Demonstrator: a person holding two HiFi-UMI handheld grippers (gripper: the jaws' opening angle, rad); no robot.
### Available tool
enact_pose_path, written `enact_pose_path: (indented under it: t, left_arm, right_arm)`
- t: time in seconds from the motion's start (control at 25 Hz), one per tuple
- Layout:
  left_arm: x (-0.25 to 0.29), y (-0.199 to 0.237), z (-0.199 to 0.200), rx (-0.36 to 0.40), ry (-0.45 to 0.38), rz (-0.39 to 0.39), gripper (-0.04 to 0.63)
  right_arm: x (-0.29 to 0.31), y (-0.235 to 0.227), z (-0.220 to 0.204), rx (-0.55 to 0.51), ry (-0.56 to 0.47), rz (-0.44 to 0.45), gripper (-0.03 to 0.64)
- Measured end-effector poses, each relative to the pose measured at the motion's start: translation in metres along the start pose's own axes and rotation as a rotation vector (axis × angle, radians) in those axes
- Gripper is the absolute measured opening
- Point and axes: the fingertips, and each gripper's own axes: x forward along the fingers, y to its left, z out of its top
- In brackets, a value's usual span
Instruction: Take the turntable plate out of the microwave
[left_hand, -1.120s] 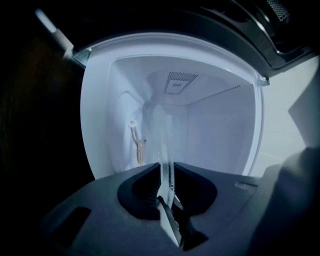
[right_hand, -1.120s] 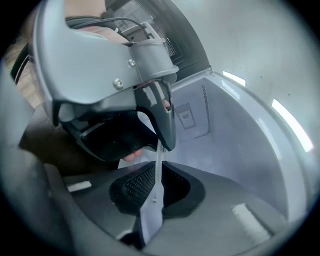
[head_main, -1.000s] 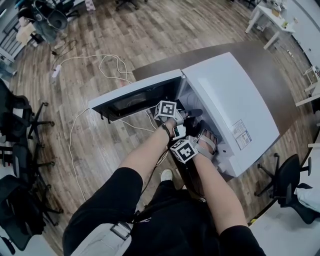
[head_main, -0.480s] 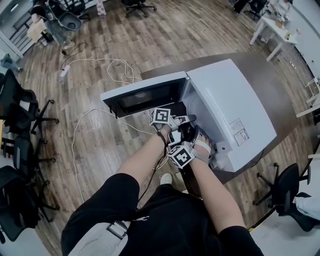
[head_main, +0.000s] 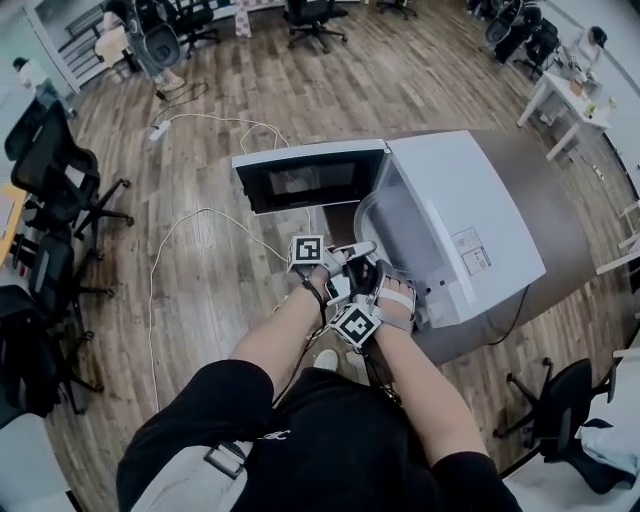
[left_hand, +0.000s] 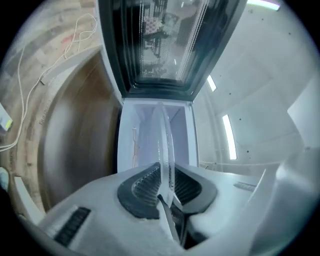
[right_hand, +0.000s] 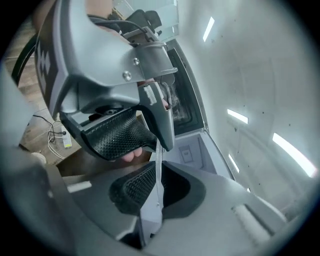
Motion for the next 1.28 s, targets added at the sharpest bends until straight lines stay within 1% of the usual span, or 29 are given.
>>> enact_pose_path:
  t: [0.08, 0.2, 0.36, 0.44, 0.56, 0.72, 0.8, 0.88, 0.96, 1.08, 1.28]
  left_arm:
    - [-0.02, -0.005, -0.006, 0.005, -0.06, -0.004, 0.054]
    - [-0.044, -0.012, -0.02, 0.018, -0.132, -0.009, 0.054]
    - [-0.077, -0.025, -0.037, 0.028, -0.248, -0.038, 0.054]
    - [-0.094, -0.033, -0.044, 0.033, -0.308, -0.051, 0.054]
    - [-0.118, -0.043, -0.051, 0.05, -0.375, -0.05, 0.054]
    - [-0.141, -0.055, -0.062, 0.088, -0.419, -0.032, 0.054]
    - [-0.152, -0.056, -0.064, 0.084, -0.447, -0.026, 0.054]
    - [-0.162, -0.052, -0.066, 0.062, -0.481, -0.021, 0.054]
    - [-0.166, -0.059, -0.069, 0.073, -0.503, -0.037, 0.054]
    - [-0.173, -0.068, -0.071, 0.096, -0.519, -0.045, 0.054]
    - [-0.177, -0.076, -0.066, 0.114, -0.536, -0.058, 0.054]
  right_arm:
    - [-0.015, 0.006, 0.009, -0.026, -0.056, 0.006, 0.038]
    - [-0.039, 0.02, 0.017, -0.056, -0.133, 0.039, 0.038]
    - [-0.07, 0.029, 0.028, -0.123, -0.24, 0.031, 0.037]
    - [-0.085, 0.036, 0.036, -0.139, -0.292, 0.045, 0.037]
    - [-0.105, 0.036, 0.048, -0.157, -0.363, 0.027, 0.036]
    - [-0.128, 0.038, 0.061, -0.143, -0.442, 0.034, 0.035]
    - [-0.136, 0.042, 0.066, -0.152, -0.462, 0.048, 0.035]
    - [-0.142, 0.046, 0.069, -0.171, -0.473, 0.064, 0.034]
    - [-0.147, 0.047, 0.072, -0.185, -0.488, 0.066, 0.034]
    - [-0.154, 0.041, 0.078, -0.201, -0.506, 0.037, 0.034]
    - [-0.156, 0.041, 0.086, -0.194, -0.537, 0.06, 0.034]
